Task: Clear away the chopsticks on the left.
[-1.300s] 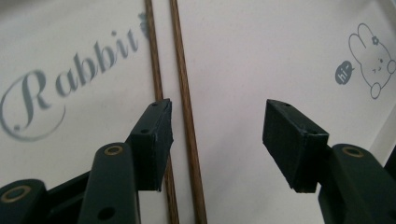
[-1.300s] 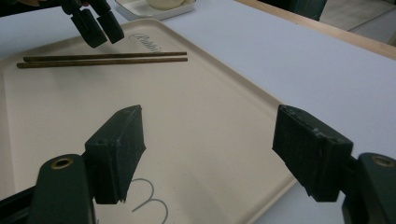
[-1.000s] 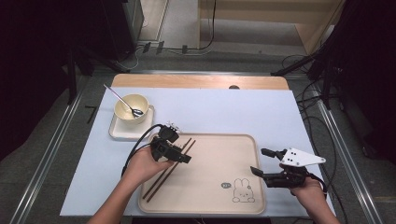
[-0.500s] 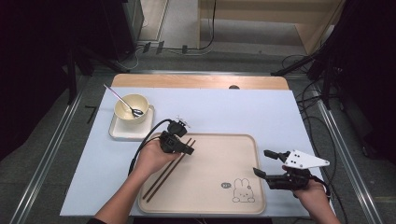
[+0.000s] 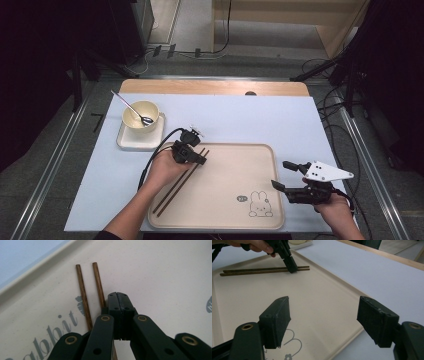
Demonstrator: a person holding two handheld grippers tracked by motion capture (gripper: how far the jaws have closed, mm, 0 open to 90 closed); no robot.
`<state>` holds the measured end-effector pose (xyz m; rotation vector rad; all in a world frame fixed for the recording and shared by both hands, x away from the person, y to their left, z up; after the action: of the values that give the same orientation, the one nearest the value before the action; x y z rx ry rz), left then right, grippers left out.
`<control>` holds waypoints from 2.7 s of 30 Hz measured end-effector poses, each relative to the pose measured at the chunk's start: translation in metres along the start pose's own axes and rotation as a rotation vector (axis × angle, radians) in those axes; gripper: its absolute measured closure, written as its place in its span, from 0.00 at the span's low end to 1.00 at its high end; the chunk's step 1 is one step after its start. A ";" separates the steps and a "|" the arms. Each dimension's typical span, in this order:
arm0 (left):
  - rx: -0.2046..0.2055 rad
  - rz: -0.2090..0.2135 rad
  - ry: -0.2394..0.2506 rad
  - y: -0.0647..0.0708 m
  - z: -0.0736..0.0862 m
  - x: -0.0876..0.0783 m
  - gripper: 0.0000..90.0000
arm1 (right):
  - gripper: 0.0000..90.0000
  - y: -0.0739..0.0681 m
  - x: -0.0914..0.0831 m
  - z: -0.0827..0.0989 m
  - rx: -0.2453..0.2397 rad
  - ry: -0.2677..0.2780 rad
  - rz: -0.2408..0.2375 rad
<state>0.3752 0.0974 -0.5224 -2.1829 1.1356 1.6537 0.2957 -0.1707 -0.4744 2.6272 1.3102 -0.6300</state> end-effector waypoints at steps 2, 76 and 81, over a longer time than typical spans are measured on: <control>-0.007 0.003 0.002 -0.001 0.000 0.000 1.00 | 0.29 0.000 0.000 0.000 0.003 0.000 0.000; -0.187 -0.001 0.078 -0.066 0.027 -0.060 0.78 | 0.29 -0.002 0.002 -0.002 0.000 0.003 -0.017; -0.172 -0.006 0.070 -0.063 0.030 -0.064 0.64 | 0.29 -0.002 0.003 -0.003 -0.003 0.002 -0.022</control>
<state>0.3883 0.1870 -0.4951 -2.3628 1.0382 1.7446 0.2966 -0.1658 -0.4729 2.6153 1.3411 -0.6273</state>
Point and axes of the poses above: each handheld gripper's, and its own axes: x roughly forward along the jaws, z roughly out of its underside, y roughly to its right, the point moved 9 cm from there along x, roughly forward along the jaws
